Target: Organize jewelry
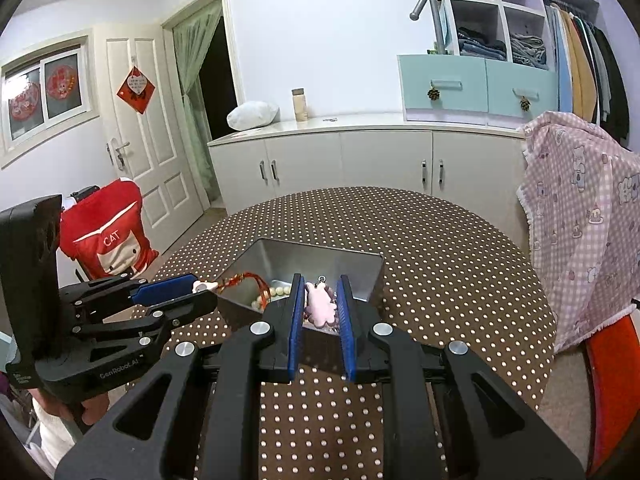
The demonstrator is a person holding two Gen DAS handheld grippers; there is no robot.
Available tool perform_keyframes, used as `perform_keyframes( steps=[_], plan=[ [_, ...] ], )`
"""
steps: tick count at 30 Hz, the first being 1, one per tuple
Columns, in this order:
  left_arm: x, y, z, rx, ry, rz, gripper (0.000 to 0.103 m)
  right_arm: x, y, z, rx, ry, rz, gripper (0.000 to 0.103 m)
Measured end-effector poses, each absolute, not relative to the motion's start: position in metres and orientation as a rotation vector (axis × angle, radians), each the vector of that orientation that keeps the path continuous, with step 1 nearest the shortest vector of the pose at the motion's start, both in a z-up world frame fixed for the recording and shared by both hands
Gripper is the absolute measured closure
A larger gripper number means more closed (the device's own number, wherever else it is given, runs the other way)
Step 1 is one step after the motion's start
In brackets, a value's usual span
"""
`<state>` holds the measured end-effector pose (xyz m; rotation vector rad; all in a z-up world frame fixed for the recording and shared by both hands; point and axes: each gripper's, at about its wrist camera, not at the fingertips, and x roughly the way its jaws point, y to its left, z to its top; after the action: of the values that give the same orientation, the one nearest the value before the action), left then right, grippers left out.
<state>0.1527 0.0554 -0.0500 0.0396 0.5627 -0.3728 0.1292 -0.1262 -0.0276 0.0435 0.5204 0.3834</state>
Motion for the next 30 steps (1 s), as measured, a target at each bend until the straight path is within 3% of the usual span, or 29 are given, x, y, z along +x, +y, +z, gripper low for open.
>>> perform_keyframes(
  steps=[10, 11, 12, 13, 17, 21, 30],
  plan=[
    [0.162, 0.047, -0.048, 0.065, 0.527, -0.376, 0.071, 0.147, -0.119, -0.031, 0.043, 0.548, 0.415, 0.088],
    [0.162, 0.047, -0.048, 0.065, 0.523, -0.375, 0.069, 0.149, -0.119, -0.031, 0.044, 0.549, 0.413, 0.086],
    [0.163, 0.048, -0.048, 0.062, 0.524, -0.375, 0.054, 0.149, -0.12, -0.031, 0.047, 0.55, 0.41, 0.083],
    [0.164, 0.048, -0.048, 0.056, 0.52, -0.373, 0.048, 0.15, -0.122, -0.031, 0.052, 0.553, 0.402, 0.081],
    [0.165, 0.052, -0.049, 0.047, 0.519, -0.365, 0.048, 0.149, -0.13, -0.032, 0.066, 0.555, 0.373, 0.073],
    [0.166, 0.055, -0.051, 0.04, 0.533, -0.349, 0.048, 0.139, -0.141, -0.041, 0.085, 0.574, 0.34, 0.057],
    [0.165, 0.066, -0.061, -0.003, 0.576, -0.311, 0.045, 0.115, -0.134, -0.093, 0.049, 0.727, 0.344, 0.056]
  ],
)
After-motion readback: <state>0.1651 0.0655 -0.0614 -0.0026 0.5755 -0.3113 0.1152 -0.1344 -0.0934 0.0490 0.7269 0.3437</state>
